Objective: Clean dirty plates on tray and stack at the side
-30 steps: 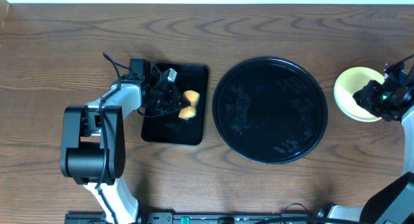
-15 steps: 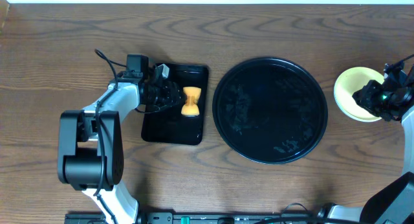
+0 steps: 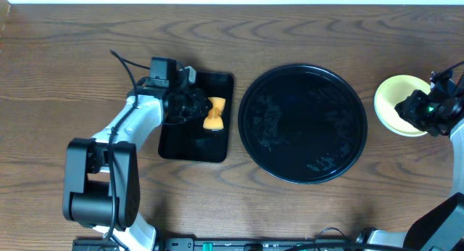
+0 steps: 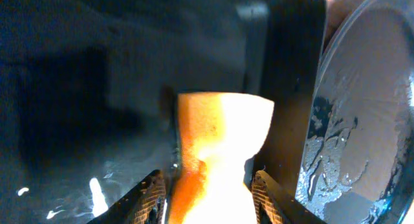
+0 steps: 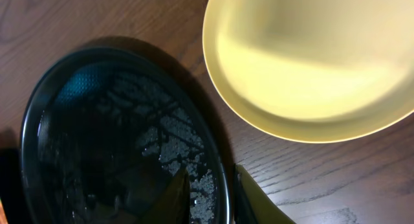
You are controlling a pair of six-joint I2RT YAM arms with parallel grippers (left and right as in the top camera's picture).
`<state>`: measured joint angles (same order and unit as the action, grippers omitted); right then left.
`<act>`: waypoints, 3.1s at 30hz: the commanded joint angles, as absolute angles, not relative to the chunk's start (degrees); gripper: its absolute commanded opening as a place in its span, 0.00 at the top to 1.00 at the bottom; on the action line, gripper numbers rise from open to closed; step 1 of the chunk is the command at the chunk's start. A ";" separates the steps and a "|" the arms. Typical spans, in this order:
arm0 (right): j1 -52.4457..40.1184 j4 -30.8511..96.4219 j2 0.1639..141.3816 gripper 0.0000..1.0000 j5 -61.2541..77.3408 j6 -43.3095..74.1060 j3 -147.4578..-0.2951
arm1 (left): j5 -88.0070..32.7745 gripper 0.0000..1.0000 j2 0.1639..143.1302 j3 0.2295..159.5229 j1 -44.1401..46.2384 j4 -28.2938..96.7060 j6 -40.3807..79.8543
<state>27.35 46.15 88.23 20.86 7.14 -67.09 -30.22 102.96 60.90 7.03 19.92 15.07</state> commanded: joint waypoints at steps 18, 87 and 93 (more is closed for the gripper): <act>26.92 46.76 88.29 0.80 21.47 6.59 -67.18 | -24.56 0.92 107.92 60.23 8.84 20.18 15.55; -2.46 47.13 60.07 0.01 -4.36 9.26 -56.10 | 0.69 0.24 41.34 42.33 2.20 43.75 17.93; -2.46 51.03 51.09 0.01 -4.25 10.07 -52.73 | 0.69 0.23 37.43 41.39 2.20 44.05 17.89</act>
<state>-1.96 49.87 53.36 -2.68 8.51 -53.82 0.03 37.95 41.80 2.35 44.34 17.80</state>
